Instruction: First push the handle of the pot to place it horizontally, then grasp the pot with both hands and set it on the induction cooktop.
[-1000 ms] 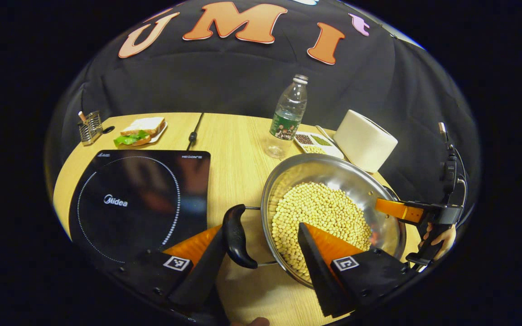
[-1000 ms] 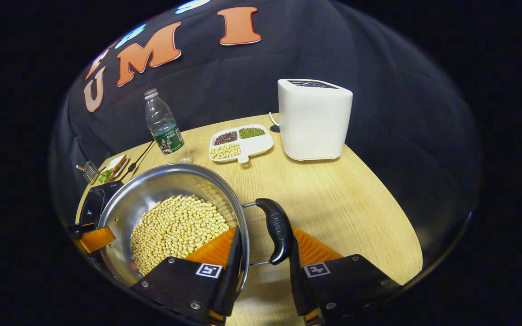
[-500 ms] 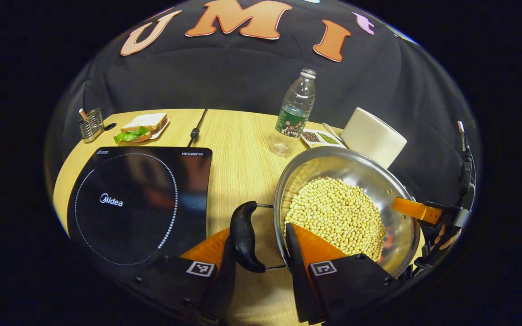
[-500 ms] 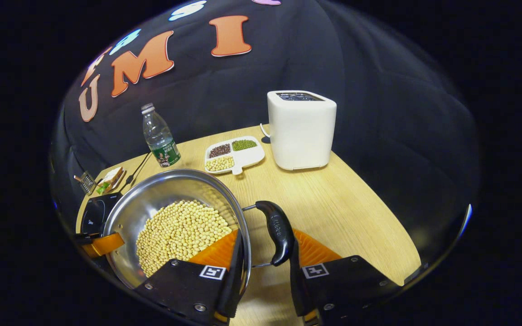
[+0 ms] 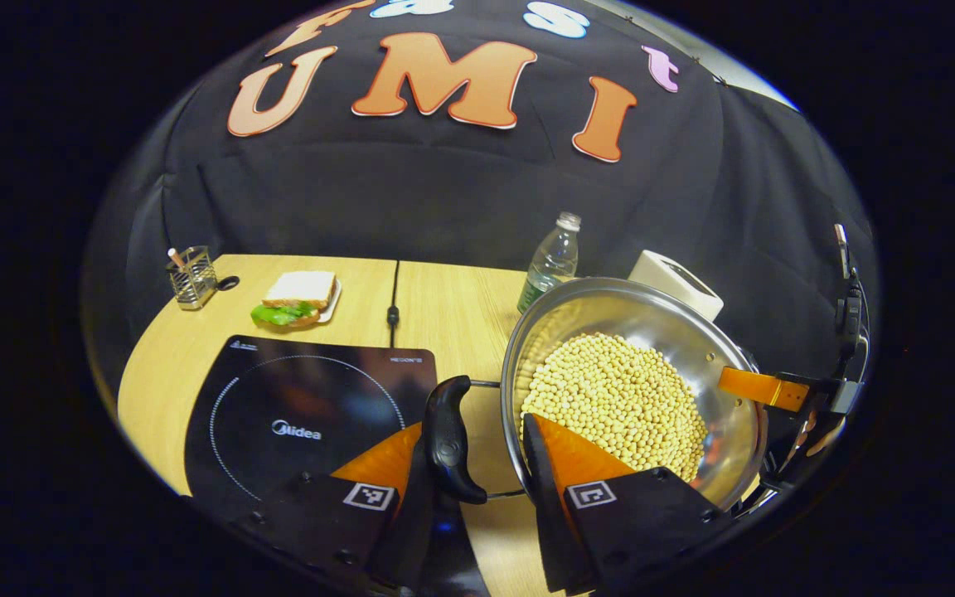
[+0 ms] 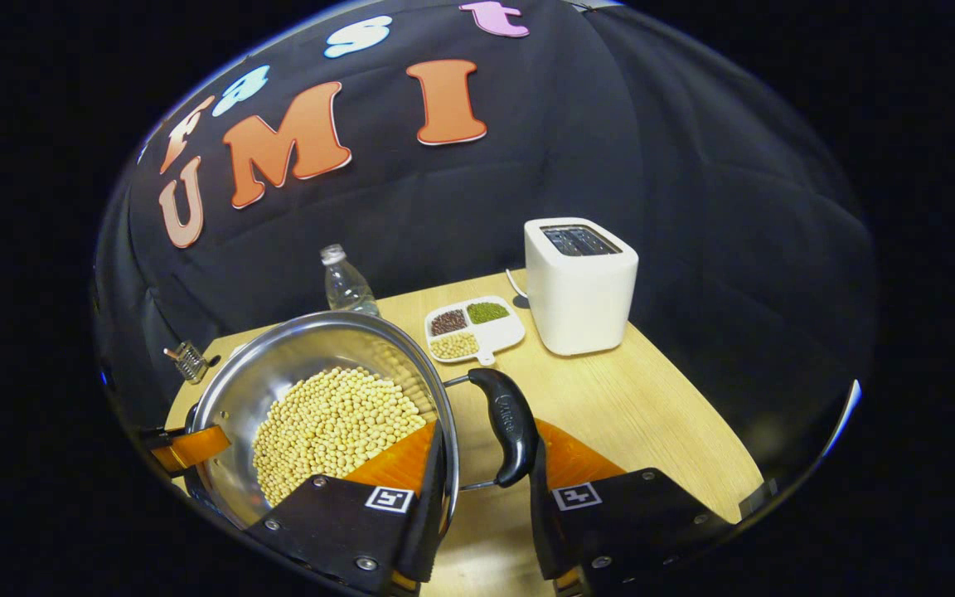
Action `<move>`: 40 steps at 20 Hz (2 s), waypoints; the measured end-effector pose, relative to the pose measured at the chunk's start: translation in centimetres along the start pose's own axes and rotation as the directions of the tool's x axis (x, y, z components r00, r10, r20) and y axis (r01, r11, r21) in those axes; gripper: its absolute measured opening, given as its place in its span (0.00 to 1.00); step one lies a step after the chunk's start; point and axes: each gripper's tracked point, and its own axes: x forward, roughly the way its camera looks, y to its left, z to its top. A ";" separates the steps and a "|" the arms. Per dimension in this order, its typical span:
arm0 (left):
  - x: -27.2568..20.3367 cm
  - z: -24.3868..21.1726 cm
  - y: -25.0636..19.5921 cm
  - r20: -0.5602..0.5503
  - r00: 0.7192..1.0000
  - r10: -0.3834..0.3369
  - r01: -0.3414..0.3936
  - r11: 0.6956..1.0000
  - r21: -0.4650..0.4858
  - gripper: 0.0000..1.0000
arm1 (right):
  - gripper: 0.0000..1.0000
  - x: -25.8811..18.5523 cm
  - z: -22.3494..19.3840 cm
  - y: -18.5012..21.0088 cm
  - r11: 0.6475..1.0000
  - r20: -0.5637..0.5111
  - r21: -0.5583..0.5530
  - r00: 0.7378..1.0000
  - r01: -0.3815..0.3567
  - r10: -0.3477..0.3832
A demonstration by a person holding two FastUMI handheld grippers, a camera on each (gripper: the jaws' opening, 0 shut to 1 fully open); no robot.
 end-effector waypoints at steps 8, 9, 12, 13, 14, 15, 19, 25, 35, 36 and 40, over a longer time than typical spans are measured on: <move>-7.1 4.0 6.0 0.075 0.995 0.067 -0.064 0.997 -0.044 0.59 | 0.47 -2.2 2.6 9.9 0.996 0.026 -0.036 0.996 -0.087 0.088; -7.9 4.4 5.8 0.080 0.994 0.078 -0.074 0.996 -0.054 0.63 | 0.47 -2.3 2.5 11.3 0.994 0.022 -0.039 0.995 -0.098 0.099; -9.7 4.1 5.9 0.078 0.990 0.118 -0.112 0.991 -0.080 0.64 | 0.47 -2.0 2.0 15.4 0.990 0.008 -0.057 0.991 -0.131 0.131; -10.1 4.4 6.0 0.078 0.988 0.132 -0.125 0.989 -0.085 0.61 | 0.47 -2.0 1.7 16.8 0.988 0.001 -0.058 0.990 -0.143 0.143; -10.6 4.5 5.9 0.079 0.986 0.146 -0.139 0.986 -0.088 0.61 | 0.47 -1.7 1.2 18.1 0.986 -0.009 -0.059 0.988 -0.155 0.155; -11.1 4.6 5.6 0.078 0.984 0.161 -0.153 0.984 -0.094 0.63 | 0.47 -1.6 0.7 19.4 0.984 -0.020 -0.059 0.986 -0.166 0.165; -11.8 4.6 5.2 0.054 0.976 0.212 -0.204 0.971 -0.121 0.63 | 0.46 -0.5 -1.6 23.6 0.977 -0.064 -0.076 0.978 -0.201 0.196; -11.6 5.3 5.0 -0.004 0.971 0.239 -0.237 0.961 -0.142 0.59 | 0.47 1.1 -5.2 26.7 0.972 -0.132 -0.087 0.970 -0.217 0.205; -11.1 5.8 5.5 -0.089 0.968 0.235 -0.247 0.954 -0.171 0.61 | 0.48 1.7 -8.4 27.6 0.973 -0.185 -0.108 0.966 -0.204 0.182; -11.0 6.0 5.4 -0.090 0.968 0.235 -0.247 0.953 -0.173 0.59 | 0.49 1.6 -8.6 27.4 0.972 -0.190 -0.114 0.965 -0.205 0.181; -11.8 6.7 5.3 -0.070 0.965 0.254 -0.262 0.953 -0.153 0.64 | 0.57 1.2 -8.6 27.3 0.971 -0.196 -0.115 0.963 -0.211 0.186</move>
